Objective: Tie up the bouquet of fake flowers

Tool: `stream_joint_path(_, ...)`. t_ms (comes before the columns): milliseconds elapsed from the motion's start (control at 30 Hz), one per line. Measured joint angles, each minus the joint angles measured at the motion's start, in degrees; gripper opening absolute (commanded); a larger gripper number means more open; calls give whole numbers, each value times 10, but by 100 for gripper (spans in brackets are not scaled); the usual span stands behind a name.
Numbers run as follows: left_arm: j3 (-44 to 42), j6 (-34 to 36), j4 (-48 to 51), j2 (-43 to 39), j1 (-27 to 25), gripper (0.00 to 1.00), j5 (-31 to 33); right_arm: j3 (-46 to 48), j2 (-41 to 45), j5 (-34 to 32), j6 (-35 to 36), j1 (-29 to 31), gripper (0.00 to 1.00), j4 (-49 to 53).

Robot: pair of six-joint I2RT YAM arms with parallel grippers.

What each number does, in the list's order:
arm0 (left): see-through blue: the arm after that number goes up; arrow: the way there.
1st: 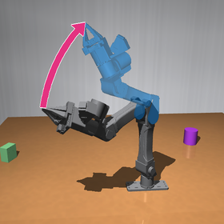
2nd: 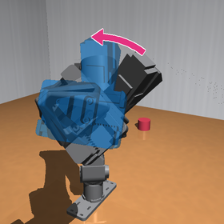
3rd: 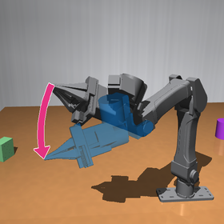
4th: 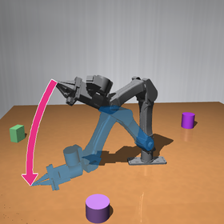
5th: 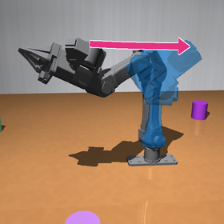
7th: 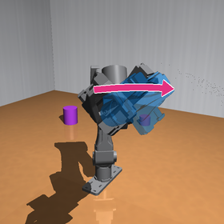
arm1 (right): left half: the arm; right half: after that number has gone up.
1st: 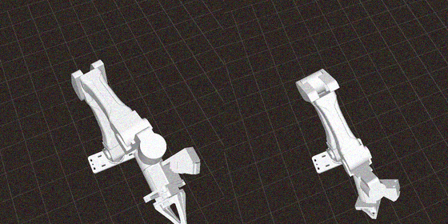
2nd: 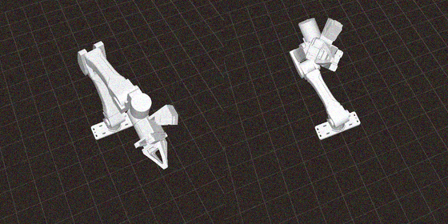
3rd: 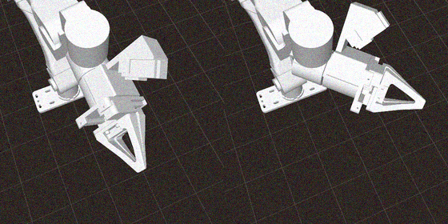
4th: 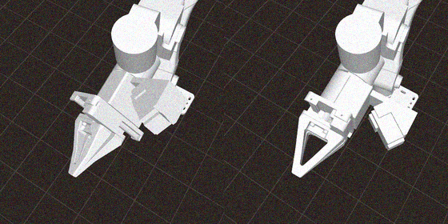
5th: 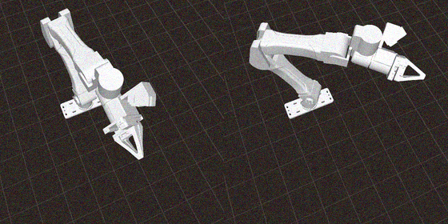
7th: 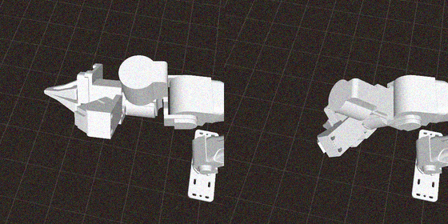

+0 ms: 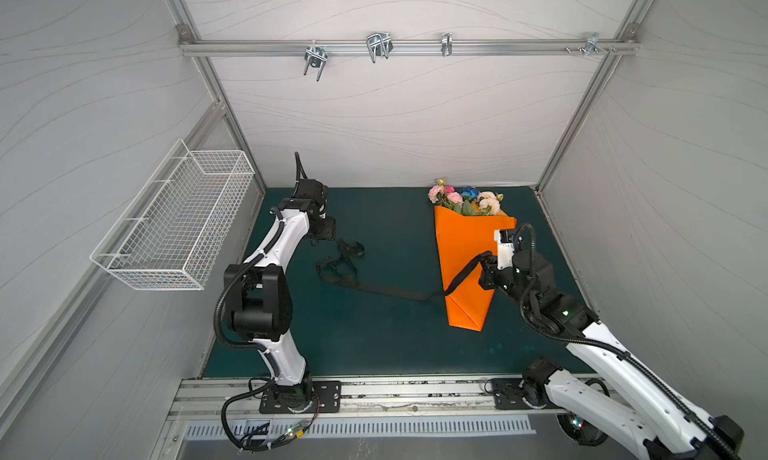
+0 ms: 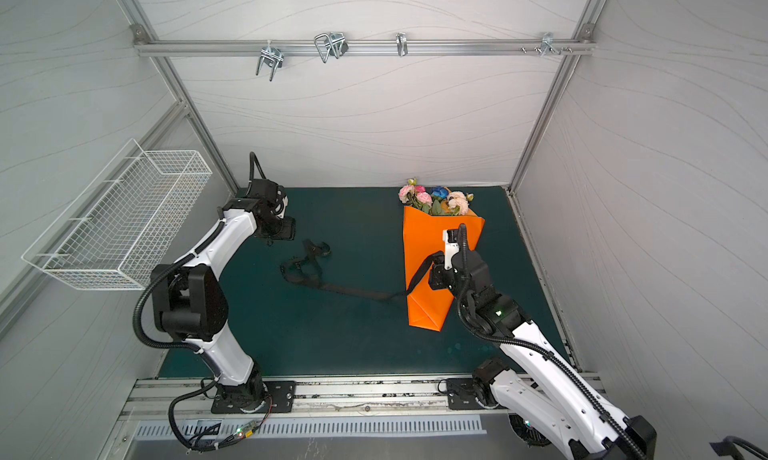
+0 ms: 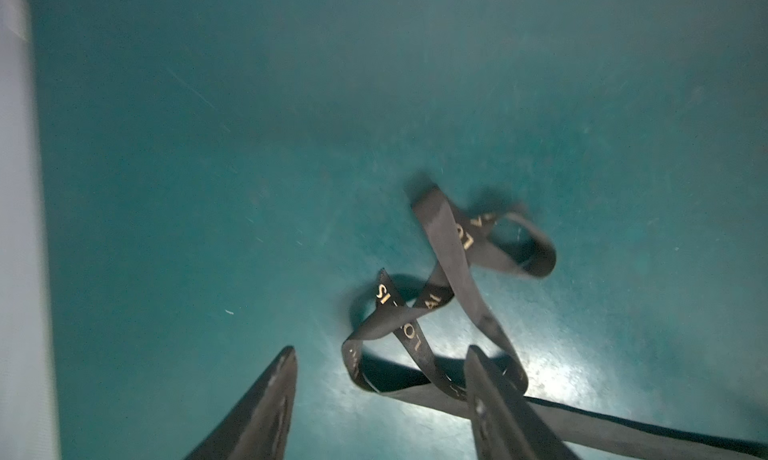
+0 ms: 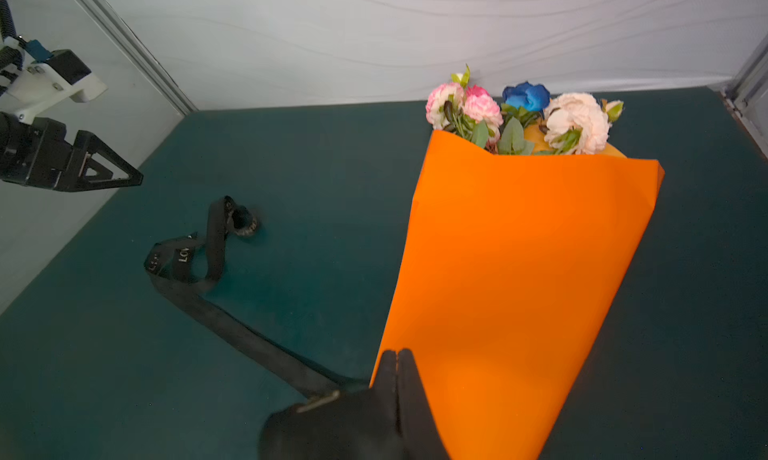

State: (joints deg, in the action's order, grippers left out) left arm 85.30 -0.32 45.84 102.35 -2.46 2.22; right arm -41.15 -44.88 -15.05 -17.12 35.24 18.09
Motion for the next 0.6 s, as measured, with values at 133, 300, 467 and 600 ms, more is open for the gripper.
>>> stream_joint_path(133,-42,-50,3,10,-1,63,-5,-3,-12,1,-2,0,0,11)
stream_joint_path(300,-102,-94,4,10,-1,56,-5,-5,-21,6,-9,0,0,19)
stream_joint_path(467,-134,-114,3,10,-1,56,-7,-11,-21,6,-13,0,0,22)
stream_joint_path(600,-137,-127,-19,30,2,53,-5,-21,-23,6,-14,0,0,34)
